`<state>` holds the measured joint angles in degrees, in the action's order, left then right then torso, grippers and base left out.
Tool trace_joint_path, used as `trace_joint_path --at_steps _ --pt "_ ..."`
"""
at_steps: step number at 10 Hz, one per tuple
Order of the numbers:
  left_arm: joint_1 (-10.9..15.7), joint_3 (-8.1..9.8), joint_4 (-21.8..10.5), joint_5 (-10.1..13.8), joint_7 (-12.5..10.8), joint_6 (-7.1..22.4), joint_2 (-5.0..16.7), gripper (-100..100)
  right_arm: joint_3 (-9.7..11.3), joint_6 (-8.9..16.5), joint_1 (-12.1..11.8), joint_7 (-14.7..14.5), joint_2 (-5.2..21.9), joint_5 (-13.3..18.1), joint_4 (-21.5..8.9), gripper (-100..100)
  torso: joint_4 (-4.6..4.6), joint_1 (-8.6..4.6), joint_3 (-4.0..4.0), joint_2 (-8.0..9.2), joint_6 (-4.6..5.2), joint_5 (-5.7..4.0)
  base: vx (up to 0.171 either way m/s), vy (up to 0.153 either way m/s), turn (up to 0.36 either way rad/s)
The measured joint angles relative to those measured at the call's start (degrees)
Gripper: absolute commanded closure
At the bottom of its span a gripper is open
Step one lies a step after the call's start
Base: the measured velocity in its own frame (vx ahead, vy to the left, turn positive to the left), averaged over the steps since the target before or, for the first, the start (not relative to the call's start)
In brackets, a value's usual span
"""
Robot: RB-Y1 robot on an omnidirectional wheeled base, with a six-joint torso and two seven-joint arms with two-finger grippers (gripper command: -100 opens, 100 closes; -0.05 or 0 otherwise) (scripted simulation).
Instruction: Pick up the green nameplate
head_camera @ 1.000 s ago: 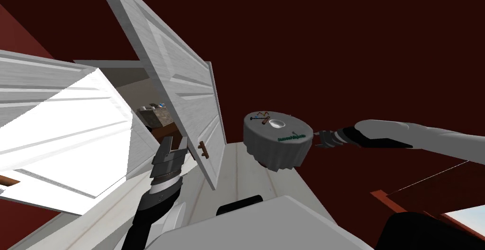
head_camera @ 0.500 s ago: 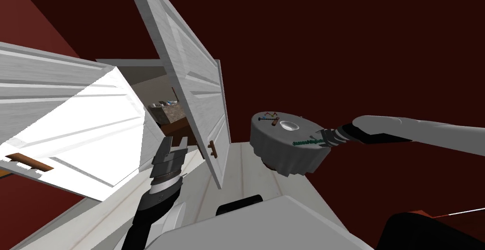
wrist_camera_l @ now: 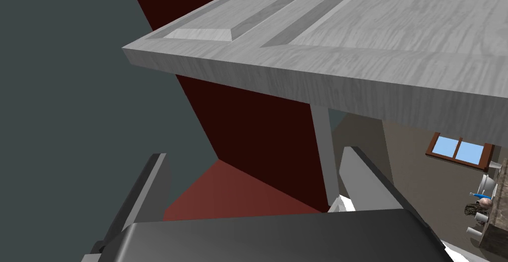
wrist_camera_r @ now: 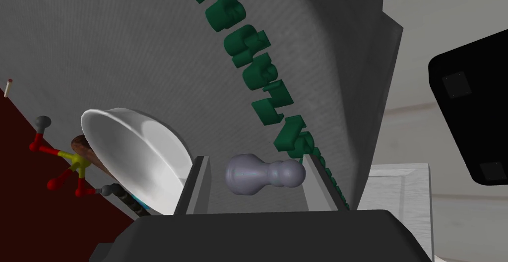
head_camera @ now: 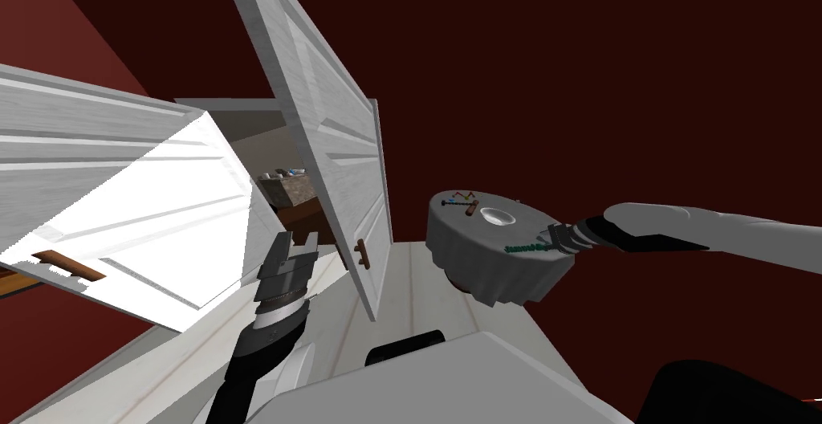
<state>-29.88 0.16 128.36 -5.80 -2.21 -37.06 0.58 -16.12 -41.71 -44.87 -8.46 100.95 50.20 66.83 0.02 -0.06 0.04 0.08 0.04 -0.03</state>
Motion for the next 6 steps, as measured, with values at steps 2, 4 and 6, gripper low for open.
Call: trace_joint_path --at_steps 2,4,6 --pt "0.00 0.00 0.00 0.00 0.00 0.00 0.00 0 -0.01 0.02 0.01 0.01 0.00 -0.01 -0.01 100 0.00 0.00 0.02 0.04 -0.01 -0.01 0.000 0.000 0.000" --pt "0.00 0.00 0.00 0.00 0.00 0.00 0.00 0 -0.01 0.02 0.01 0.01 0.00 -0.01 -0.01 0 0.01 0.00 0.03 0.06 0.00 -0.01 0.000 0.000 0.000" --pt "0.00 0.00 0.00 0.00 0.00 0.00 0.00 0 -0.86 0.19 -0.69 0.22 -0.68 0.74 0.36 100 -0.01 -0.02 0.03 0.07 0.02 -0.05 -0.010 -0.001 -0.019"
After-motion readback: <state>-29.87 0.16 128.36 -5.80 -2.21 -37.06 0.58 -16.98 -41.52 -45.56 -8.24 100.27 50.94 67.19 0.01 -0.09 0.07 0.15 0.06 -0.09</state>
